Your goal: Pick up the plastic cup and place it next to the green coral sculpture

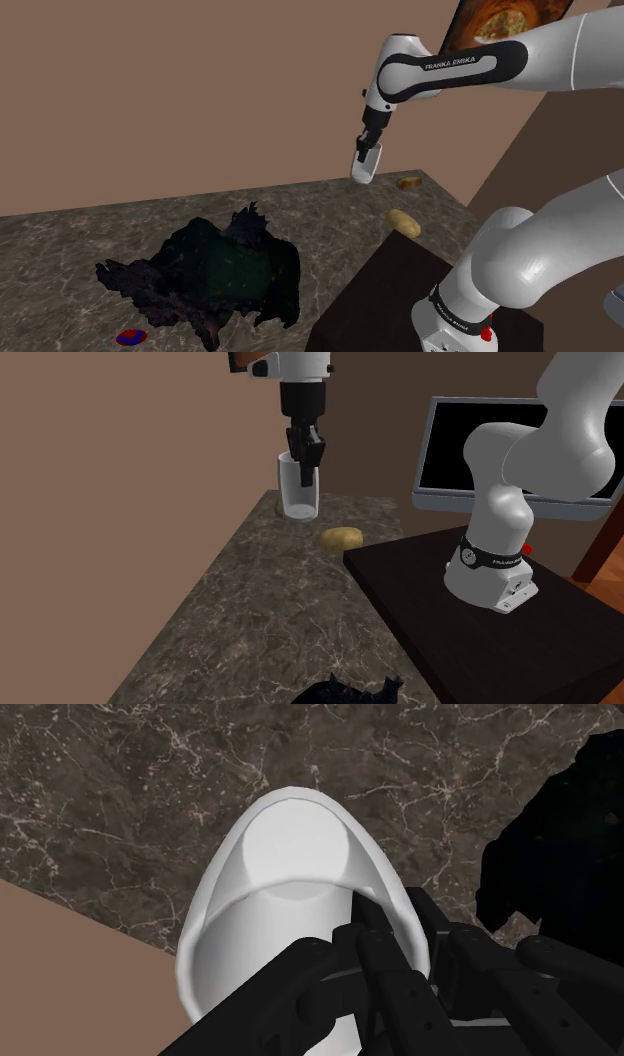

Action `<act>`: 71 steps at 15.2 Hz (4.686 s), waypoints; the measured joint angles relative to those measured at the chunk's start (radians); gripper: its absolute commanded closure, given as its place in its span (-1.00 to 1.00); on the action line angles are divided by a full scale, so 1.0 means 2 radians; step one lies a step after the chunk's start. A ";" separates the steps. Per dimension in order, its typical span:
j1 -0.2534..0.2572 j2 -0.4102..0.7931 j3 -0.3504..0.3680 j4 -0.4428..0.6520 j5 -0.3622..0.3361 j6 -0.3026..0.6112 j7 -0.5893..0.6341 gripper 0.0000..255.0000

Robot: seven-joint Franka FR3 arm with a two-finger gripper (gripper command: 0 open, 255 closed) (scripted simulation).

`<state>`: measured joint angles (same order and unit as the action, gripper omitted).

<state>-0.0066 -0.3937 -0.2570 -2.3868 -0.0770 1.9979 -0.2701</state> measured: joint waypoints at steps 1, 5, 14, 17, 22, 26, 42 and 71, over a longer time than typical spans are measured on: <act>0.000 -0.002 0.001 0.005 0.000 -0.007 0.000 1.00; 0.001 -0.010 0.004 0.026 0.000 -0.036 0.003 1.00; 0.002 -0.016 0.009 0.084 0.002 -0.099 0.004 1.00; 0.003 -0.016 0.009 0.102 0.003 -0.118 0.004 1.00; 0.004 -0.014 0.013 0.137 0.005 -0.151 0.005 1.00; 0.006 -0.015 0.017 0.156 0.007 -0.170 0.009 1.00; 0.045 -0.099 0.121 0.054 0.048 -0.153 0.140 1.00; 0.045 -0.071 0.120 -0.124 0.050 0.052 0.135 1.00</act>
<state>0.0838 -0.5364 -0.0166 -2.6358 0.0226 2.1015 0.0001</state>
